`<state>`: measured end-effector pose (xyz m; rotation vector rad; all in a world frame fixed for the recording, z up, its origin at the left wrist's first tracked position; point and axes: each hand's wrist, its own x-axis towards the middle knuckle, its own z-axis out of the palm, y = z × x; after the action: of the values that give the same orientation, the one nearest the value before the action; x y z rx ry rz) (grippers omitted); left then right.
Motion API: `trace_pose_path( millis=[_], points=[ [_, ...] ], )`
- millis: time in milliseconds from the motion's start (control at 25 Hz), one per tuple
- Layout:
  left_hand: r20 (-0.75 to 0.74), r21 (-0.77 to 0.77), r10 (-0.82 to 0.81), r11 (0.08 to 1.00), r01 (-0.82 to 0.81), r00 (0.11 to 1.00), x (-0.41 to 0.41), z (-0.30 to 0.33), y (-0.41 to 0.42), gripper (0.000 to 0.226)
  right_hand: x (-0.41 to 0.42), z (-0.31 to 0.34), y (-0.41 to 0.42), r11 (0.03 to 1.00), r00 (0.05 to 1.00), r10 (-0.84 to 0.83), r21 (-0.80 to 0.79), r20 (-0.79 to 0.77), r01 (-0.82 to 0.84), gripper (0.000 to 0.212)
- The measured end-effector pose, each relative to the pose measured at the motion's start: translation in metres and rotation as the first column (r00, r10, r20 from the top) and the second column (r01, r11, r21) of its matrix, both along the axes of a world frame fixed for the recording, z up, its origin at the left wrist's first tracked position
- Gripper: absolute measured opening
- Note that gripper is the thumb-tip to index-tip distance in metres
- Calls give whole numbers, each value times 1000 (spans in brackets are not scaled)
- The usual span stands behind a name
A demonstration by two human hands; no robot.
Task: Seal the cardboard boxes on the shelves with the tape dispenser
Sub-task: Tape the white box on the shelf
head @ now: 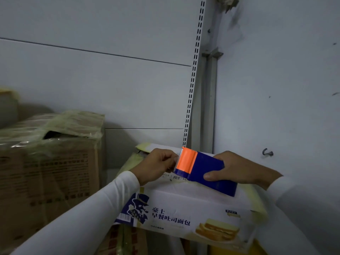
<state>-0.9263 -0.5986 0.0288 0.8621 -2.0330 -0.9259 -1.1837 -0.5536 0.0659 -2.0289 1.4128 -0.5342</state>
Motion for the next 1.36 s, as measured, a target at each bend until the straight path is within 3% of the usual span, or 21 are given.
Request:
trace_pose_path(
  millis=[200,480,600,720,800,920,1080,1160,1240,1360],
  points=[
    [37,-7,89,996,-89,995,17,6,-27,22,12,15,-18,998,998,24,66,-61,-20,42],
    [-71,116,346,935,-336,936,61,22,-64,18,-11,48,-21,977,983,-38,202,-178,74,62],
    [79,82,384,917,-390,920,76,25,-69,25,-3,52,-36,970,983,-3,239,-183,47,54],
    [213,-25,522,848,-529,826,106,22,-77,42,-1,51,-52,967,979,39,253,-198,13,47],
    [253,-46,592,798,-601,766,117,19,-80,39,-3,51,-61,965,972,56,261,-229,6,47],
    [238,-74,658,745,-663,714,112,20,-91,26,-1,53,-77,961,957,53,276,-284,29,50],
    [135,120,685,706,-698,716,99,28,-110,29,5,60,-94,948,953,22,309,-302,76,63],
    [160,105,700,689,-717,696,96,23,-114,32,11,58,-103,935,950,12,340,-312,100,64],
    [192,82,711,675,-733,676,92,11,-116,21,20,52,-111,926,943,12,359,-334,115,60],
    [259,72,727,642,-763,636,95,-9,-124,27,30,39,-118,917,936,8,375,-353,134,53]
  ],
)
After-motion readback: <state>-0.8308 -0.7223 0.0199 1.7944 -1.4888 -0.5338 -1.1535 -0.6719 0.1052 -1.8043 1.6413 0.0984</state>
